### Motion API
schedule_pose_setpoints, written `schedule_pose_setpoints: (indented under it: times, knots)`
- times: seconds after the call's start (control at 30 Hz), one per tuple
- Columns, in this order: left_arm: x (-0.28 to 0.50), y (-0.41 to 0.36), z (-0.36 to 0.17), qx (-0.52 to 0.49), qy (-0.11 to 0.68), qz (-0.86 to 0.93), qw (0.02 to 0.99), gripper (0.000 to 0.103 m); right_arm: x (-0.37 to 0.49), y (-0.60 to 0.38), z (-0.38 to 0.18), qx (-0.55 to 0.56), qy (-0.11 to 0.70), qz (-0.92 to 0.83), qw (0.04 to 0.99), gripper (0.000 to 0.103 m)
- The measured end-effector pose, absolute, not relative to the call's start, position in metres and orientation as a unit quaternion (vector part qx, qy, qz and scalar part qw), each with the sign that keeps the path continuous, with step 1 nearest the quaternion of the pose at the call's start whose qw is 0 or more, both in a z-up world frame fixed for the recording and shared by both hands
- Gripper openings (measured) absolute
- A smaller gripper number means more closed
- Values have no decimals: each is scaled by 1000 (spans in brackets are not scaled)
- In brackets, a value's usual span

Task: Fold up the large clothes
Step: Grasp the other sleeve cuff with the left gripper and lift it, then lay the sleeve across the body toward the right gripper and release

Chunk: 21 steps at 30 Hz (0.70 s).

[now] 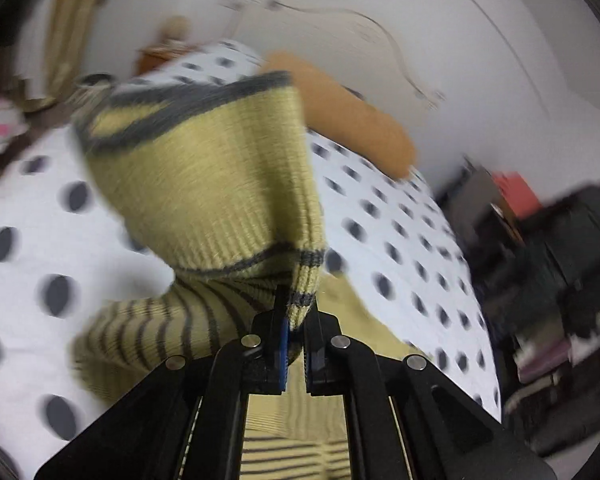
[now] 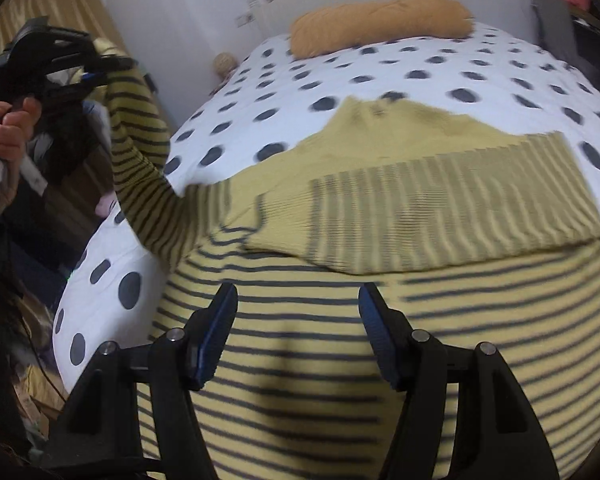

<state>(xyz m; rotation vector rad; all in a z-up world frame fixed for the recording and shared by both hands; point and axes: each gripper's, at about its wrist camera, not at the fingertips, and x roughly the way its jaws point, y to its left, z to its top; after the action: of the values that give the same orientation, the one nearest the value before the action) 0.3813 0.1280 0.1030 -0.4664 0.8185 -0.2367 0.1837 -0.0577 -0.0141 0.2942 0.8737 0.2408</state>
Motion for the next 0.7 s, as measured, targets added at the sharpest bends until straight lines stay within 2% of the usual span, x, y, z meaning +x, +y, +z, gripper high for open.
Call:
schedule_pose_setpoints:
  times: [0.1, 0.23, 0.33, 0.37, 0.4, 0.43, 0.53, 0.6, 0.63, 0.7]
  knots:
    - [391, 31, 70, -208, 423, -177, 864, 4, 161, -119, -7, 165, 404, 72, 897, 64]
    - [404, -97, -1, -175, 473, -226, 833, 4, 139, -193, -9, 193, 399, 14, 897, 65]
    - [412, -153, -58, -163, 511, -237, 810, 6, 132, -233, -20, 202, 411, -18, 889, 66]
    - [411, -161, -71, -162, 524, -235, 802, 15, 130, -243, -24, 207, 415, -23, 886, 67]
    - [407, -170, -82, -160, 538, -236, 793, 30, 129, -251, -27, 210, 418, -28, 883, 68]
    - [403, -175, -89, -151, 549, -234, 788, 37, 130, -259, -30, 212, 420, -34, 882, 69]
    - [374, -165, -72, -121, 507, -233, 821, 57, 134, -267, -33, 214, 413, -32, 885, 70]
    - [353, -145, -42, -85, 461, -201, 860, 84, 142, -268, -31, 216, 405, -25, 888, 70]
    - [342, -123, -26, -63, 422, -171, 888, 88, 150, -266, -30, 214, 401, -22, 890, 70]
    - [329, -96, -13, -29, 383, -122, 915, 91, 165, -263, -29, 204, 397, -17, 895, 71]
